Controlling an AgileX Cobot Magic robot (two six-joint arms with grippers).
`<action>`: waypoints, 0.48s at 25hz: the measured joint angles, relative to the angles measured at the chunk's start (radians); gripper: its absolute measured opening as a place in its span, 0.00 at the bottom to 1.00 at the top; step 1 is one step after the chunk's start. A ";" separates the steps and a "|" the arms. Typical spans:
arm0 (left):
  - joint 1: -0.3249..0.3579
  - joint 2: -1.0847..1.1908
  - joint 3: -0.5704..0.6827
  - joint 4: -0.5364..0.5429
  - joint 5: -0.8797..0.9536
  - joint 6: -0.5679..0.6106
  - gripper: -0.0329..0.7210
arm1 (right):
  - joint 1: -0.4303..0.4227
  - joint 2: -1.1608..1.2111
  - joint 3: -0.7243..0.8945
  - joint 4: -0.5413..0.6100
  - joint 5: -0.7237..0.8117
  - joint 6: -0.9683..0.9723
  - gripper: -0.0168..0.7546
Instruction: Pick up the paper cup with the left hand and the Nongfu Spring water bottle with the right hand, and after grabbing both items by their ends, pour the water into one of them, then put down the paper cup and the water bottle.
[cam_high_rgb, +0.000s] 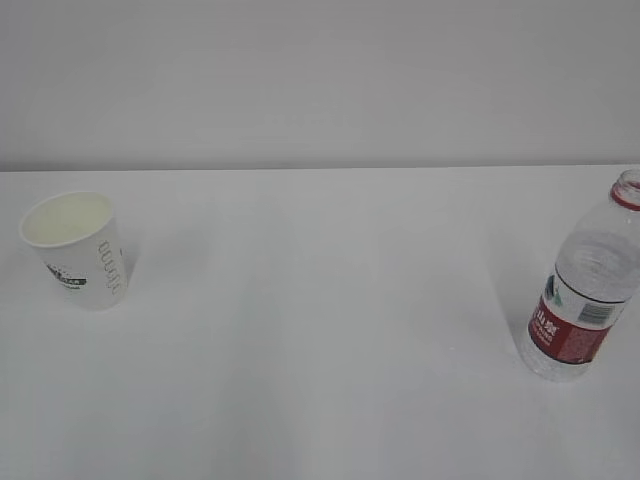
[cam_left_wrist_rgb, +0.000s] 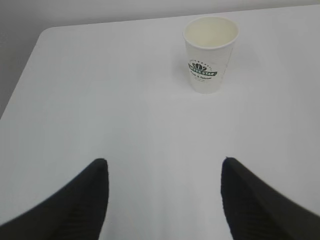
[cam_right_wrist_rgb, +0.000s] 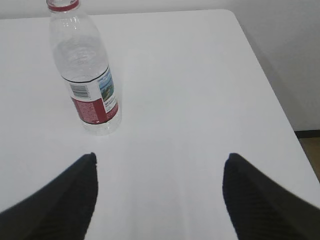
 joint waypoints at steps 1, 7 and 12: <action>0.000 0.000 0.000 0.000 0.000 0.000 0.73 | 0.000 0.000 0.000 0.000 0.000 0.000 0.78; 0.000 0.000 0.000 0.000 0.000 0.000 0.73 | 0.000 0.000 0.000 0.000 0.000 0.000 0.78; 0.000 0.000 0.000 -0.002 0.000 0.000 0.73 | 0.000 0.000 0.000 0.000 0.000 0.000 0.78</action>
